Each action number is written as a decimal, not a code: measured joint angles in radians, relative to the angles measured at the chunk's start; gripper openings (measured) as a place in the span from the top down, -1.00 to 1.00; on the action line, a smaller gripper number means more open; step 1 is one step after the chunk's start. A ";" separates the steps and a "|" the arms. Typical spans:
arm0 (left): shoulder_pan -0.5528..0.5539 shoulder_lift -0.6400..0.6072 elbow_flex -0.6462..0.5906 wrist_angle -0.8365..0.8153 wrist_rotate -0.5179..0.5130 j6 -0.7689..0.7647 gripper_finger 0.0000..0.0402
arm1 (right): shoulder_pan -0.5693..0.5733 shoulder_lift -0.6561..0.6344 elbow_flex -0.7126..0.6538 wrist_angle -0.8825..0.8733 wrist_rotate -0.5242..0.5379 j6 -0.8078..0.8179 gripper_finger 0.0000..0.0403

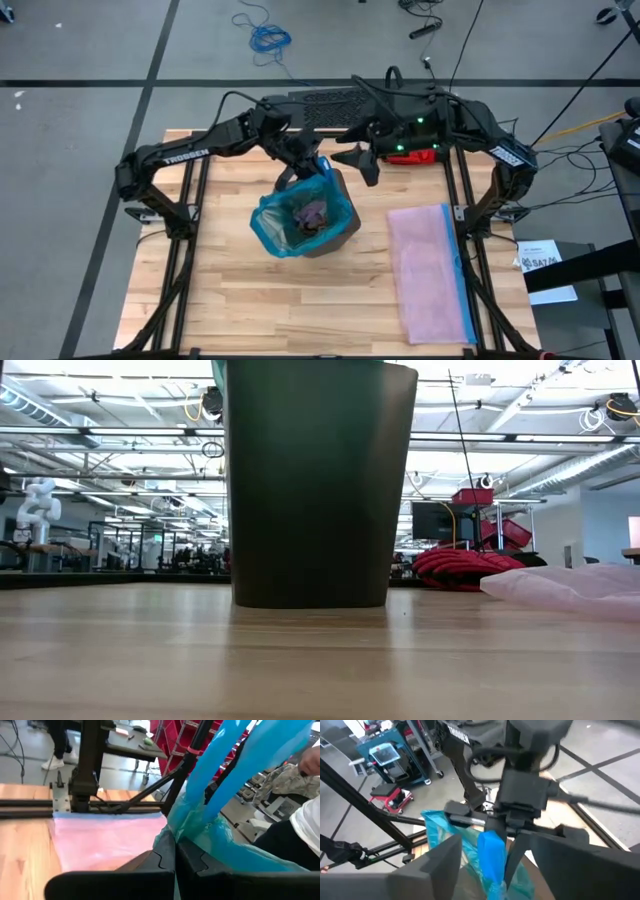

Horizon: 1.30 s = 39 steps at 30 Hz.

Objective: Place trash/remove bag and relplace
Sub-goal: Remove the blue trash bag from the black trash bin

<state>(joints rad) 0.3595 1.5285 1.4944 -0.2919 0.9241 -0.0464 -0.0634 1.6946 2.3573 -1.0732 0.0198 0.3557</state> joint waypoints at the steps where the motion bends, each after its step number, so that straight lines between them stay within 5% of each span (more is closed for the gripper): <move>1: 0.000 -0.005 0.000 0.000 -0.007 0.000 1.00 | 0.002 0.006 0.000 -0.002 -0.004 0.000 -0.18; 7: 0.000 -0.024 0.000 0.000 -0.054 0.000 1.00 | 0.023 0.058 0.000 0.027 -0.019 -0.021 -0.25; 11: 0.000 -0.024 0.000 -0.003 -0.083 -0.026 1.00 | 0.022 0.085 -0.001 0.059 -0.013 -0.026 -0.11; 19: 0.007 -0.027 0.000 -0.002 -0.096 -0.026 0.87 | 0.026 0.091 -0.002 0.053 0.031 -0.063 0.92; 39: 0.011 -0.028 0.000 0.002 -0.096 -0.026 0.70 | 0.032 0.087 -0.002 0.189 0.041 -0.118 1.00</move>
<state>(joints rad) 0.3706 1.5009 1.4944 -0.2897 0.8282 -0.0720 -0.0315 1.7821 2.3554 -0.8837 0.0608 0.2375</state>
